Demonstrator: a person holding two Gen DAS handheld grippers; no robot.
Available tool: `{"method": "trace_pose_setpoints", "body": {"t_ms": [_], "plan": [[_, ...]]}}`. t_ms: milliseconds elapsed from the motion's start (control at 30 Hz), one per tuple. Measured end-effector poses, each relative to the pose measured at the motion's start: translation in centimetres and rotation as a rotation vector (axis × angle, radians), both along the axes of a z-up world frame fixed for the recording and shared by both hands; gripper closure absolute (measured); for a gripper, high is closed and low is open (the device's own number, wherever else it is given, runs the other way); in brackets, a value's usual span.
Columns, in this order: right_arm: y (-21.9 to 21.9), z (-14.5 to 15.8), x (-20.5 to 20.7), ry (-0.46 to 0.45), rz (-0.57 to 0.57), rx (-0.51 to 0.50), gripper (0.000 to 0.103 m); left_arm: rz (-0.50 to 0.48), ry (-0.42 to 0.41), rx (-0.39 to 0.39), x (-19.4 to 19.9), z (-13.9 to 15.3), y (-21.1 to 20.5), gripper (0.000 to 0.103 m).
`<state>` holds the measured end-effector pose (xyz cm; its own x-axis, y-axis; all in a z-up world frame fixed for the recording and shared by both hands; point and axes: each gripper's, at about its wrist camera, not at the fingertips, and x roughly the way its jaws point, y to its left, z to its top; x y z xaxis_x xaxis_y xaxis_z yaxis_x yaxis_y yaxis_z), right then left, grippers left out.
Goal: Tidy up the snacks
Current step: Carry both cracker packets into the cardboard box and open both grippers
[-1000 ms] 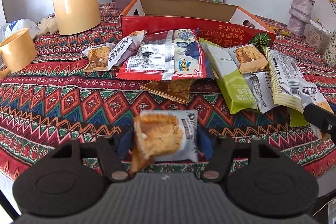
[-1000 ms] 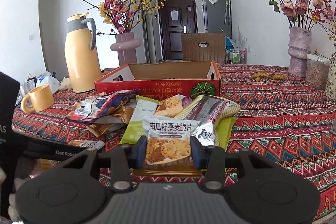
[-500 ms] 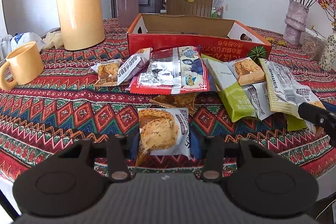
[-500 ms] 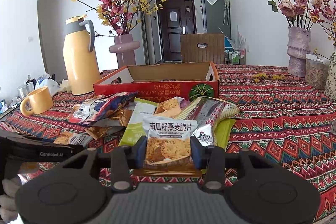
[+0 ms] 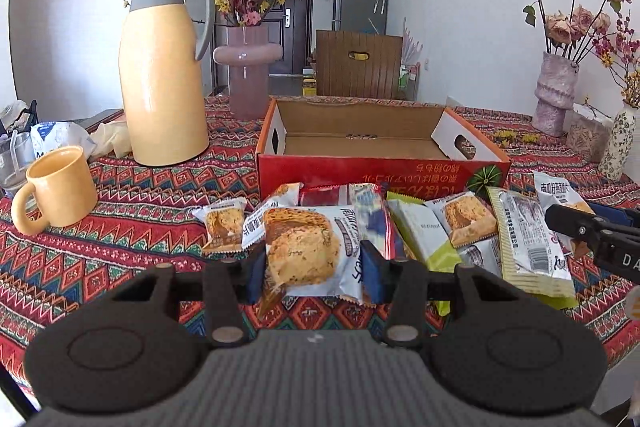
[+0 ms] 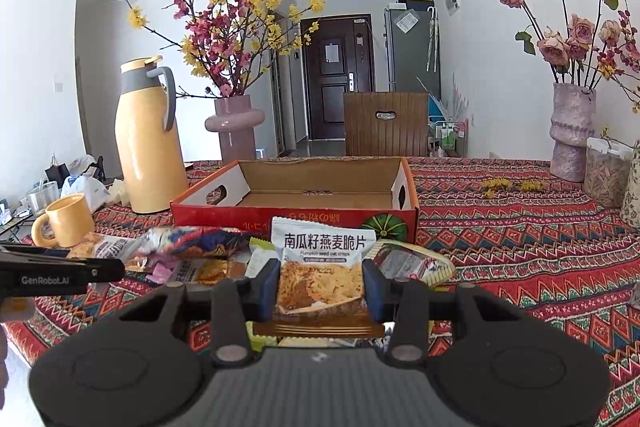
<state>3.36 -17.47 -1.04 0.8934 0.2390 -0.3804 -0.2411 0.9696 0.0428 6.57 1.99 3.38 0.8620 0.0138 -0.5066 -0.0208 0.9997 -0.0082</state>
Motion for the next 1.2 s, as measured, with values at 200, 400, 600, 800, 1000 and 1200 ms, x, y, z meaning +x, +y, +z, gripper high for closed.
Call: {"method": "trace_pose_setpoints", "body": {"t_ms": [200,400,600,800,1000,1200], "plan": [[0.2,0.9,2.3,-0.014,-0.002,0.002,0.061,-0.003,-0.04,0.007,1.2,1.7,0.3,0.056],[0.1,2.0,5.2,-0.028,-0.009,0.004,0.061,-0.009,-0.068,0.017,3.8,3.2,0.0,0.056],[0.1,3.3,8.9,-0.03,-0.017,0.003,0.061,-0.017,-0.076,0.016,7.3,4.3,-0.5,0.055],[0.4,4.2,13.8,0.011,-0.023,-0.003,0.06,-0.02,-0.05,0.02,11.7,4.9,-0.9,0.055],[1.5,3.9,18.9,0.088,-0.019,-0.035,0.06,-0.017,-0.005,0.041,16.3,4.7,-1.5,0.055],[3.1,2.2,23.5,0.198,-0.013,-0.077,0.06,0.01,0.097,0.058,21.2,2.5,-2.1,0.055]]}}
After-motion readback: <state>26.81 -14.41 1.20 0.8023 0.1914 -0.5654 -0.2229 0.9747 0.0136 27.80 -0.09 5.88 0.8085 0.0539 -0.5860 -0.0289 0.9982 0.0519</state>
